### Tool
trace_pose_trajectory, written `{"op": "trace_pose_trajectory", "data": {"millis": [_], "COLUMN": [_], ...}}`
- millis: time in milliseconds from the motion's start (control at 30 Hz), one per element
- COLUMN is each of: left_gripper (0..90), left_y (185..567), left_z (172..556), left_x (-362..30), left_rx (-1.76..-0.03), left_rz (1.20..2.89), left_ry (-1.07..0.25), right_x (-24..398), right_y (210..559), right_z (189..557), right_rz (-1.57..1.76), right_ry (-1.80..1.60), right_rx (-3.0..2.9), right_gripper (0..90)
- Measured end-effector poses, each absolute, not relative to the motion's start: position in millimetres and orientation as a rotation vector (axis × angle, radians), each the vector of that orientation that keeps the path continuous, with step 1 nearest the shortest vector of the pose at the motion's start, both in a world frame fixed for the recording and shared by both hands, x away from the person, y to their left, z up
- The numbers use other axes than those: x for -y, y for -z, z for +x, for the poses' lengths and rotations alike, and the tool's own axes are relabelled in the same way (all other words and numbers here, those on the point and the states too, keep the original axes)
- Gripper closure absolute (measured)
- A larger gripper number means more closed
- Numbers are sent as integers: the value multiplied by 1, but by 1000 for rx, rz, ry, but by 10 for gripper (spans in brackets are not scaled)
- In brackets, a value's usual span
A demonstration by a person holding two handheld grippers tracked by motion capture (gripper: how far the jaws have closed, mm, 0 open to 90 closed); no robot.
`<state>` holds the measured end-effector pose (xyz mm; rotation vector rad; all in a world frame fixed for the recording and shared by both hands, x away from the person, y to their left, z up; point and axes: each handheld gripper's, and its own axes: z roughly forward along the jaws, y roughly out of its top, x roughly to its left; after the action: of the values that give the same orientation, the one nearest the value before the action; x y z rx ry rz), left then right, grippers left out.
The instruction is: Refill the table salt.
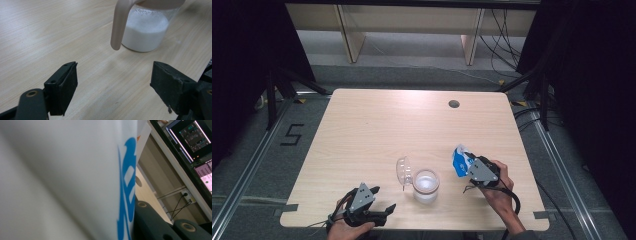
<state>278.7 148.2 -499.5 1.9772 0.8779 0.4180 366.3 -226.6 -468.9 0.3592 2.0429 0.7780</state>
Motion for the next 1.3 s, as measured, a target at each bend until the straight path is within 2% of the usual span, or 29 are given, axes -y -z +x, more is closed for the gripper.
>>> {"op": "trace_pose_trajectory", "data": {"millis": [1100, 1200, 1300], "left_gripper": [211, 211, 211], "left_y": [499, 499, 500], "left_z": [279, 278, 279], "left_x": [-148, -148, -148], "left_rx": [-880, -884, -884], "left_rz": [1978, 1975, 1968], "left_ry": [-421, -420, -413], "right_x": [287, 290, 292], "right_y": [493, 495, 496], "right_z": [397, 397, 395], "right_rz": [850, 865, 876], "right_ry": [-1155, -1178, -1179], "right_rx": [-2010, -1996, -2010], "right_gripper": [889, 867, 803]}}
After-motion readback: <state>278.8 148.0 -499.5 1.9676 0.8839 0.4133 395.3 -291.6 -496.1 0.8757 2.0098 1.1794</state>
